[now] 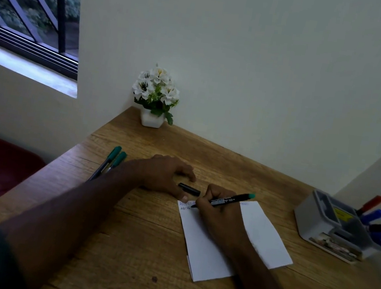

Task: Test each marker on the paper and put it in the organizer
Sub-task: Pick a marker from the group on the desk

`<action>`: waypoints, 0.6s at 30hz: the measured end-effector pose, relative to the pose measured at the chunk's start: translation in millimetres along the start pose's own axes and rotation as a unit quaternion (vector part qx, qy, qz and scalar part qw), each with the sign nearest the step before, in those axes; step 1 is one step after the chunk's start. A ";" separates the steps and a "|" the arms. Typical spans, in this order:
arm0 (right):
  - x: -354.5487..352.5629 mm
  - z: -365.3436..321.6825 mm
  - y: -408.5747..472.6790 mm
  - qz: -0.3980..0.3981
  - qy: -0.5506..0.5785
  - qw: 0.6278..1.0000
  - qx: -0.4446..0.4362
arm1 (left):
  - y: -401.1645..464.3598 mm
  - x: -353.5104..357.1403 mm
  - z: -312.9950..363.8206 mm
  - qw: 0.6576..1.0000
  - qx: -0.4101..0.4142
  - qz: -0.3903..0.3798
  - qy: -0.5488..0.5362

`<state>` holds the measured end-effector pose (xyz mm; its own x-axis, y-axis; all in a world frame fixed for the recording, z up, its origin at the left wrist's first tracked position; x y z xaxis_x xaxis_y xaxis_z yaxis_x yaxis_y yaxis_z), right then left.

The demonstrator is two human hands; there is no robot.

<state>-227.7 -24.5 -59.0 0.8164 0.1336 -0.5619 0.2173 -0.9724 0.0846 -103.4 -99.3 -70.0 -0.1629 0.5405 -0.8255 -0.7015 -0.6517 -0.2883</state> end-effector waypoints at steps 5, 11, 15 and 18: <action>0.9 -4.2 0.9 0.007 -0.020 1.000 -0.015 | 0.8 1.1 -1.6 1.000 0.004 -0.002 0.002; 0.5 0.8 1.5 0.003 -0.024 1.000 -0.009 | 0.3 -0.1 0.2 1.000 0.007 0.000 0.001; -0.3 -0.1 1.2 0.005 -0.018 1.000 -0.007 | 0.0 -0.4 0.6 1.000 0.005 0.001 0.003; -1.5 2.7 0.7 0.005 -0.018 1.000 0.001 | 0.3 -0.1 0.2 1.000 0.006 0.000 0.007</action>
<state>-230.2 -25.9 -60.2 0.7983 0.1161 -0.5910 0.2078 -0.9741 0.0894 -103.7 -99.4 -69.9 -0.1536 0.5327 -0.8323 -0.7101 -0.6452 -0.2819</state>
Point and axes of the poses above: each hand's wrist, its own y-axis towards the middle knuckle, its own x-axis out of the palm, z = x × y, the point moved 9 cm from there along y, towards the middle knuckle, and after that the axes turned 14 degrees about -z, right-handed, at the moved point
